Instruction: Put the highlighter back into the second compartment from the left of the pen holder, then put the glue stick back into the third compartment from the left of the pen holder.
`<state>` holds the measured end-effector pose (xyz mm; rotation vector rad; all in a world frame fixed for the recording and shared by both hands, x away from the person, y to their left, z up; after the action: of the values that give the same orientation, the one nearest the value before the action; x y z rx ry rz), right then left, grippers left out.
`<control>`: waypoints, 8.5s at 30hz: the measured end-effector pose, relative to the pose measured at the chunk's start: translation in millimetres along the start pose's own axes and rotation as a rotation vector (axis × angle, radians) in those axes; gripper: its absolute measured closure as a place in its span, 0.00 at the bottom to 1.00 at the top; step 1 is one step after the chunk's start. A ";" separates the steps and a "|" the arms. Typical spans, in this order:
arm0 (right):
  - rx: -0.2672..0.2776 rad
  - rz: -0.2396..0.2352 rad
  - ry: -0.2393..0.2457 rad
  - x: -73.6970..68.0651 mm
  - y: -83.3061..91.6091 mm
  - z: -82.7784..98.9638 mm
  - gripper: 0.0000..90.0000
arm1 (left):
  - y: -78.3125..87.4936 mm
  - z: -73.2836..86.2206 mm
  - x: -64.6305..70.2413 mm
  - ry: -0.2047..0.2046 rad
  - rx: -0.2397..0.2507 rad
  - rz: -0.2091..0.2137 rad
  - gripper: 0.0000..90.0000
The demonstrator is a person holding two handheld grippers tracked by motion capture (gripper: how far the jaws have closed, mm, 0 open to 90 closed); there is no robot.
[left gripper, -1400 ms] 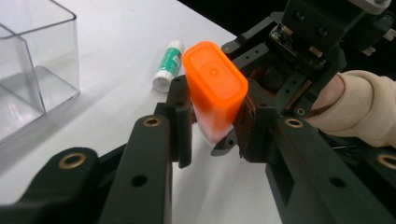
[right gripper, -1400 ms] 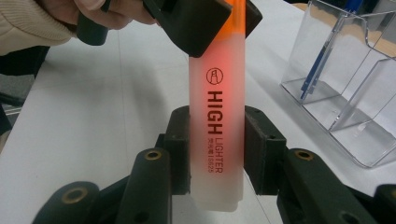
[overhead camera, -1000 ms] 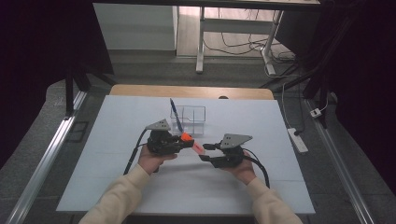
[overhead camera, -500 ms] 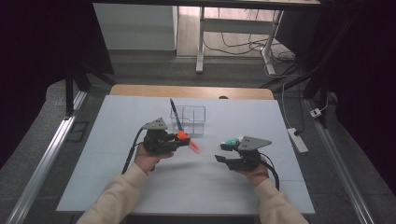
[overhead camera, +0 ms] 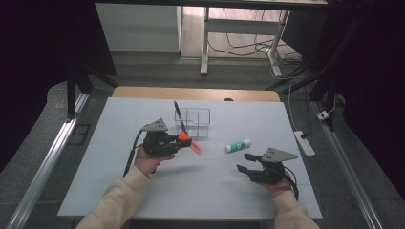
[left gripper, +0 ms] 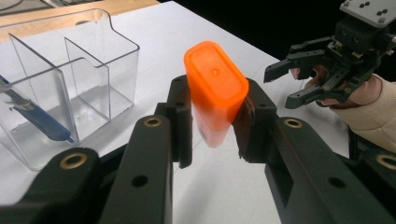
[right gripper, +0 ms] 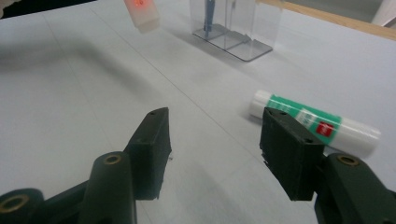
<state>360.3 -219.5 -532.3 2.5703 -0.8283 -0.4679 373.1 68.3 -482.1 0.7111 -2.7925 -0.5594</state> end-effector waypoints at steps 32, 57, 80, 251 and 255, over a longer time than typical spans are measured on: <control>-0.002 0.010 -0.003 7.2 0.7 3.3 0.46 | 9.8 -49.5 -40.7 -0.002 0.039 -0.131 0.77; -0.009 0.017 -0.010 11.2 0.0 4.8 0.46 | -15.7 -69.5 -93.9 0.020 -0.077 -0.250 0.77; -0.013 0.015 -0.010 12.0 0.1 5.3 0.45 | -22.3 -57.2 -84.7 -0.005 -0.140 -0.235 0.34; -0.221 0.285 -0.144 93.3 -67.9 -16.4 1.00 | 56.3 87.5 -13.7 -0.035 -0.312 -0.164 0.38; -0.224 0.270 -0.136 84.2 -72.4 -17.8 1.00 | 56.3 87.9 -14.3 -0.034 -0.313 -0.164 0.38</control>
<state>467.1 -212.3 -566.5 2.2017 -1.0852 -0.6183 336.8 148.2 -540.2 0.8690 -2.6025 -1.0196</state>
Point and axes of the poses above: each handheld gripper's, and its own axes: y roughly backward along the jaws, z roughly out of its underside, x roughly to its right, the point moved 7 cm from there along -y, roughly forward along the jaws, and after that the axes turned 11 degrees about -y, right-handed, at the moved point
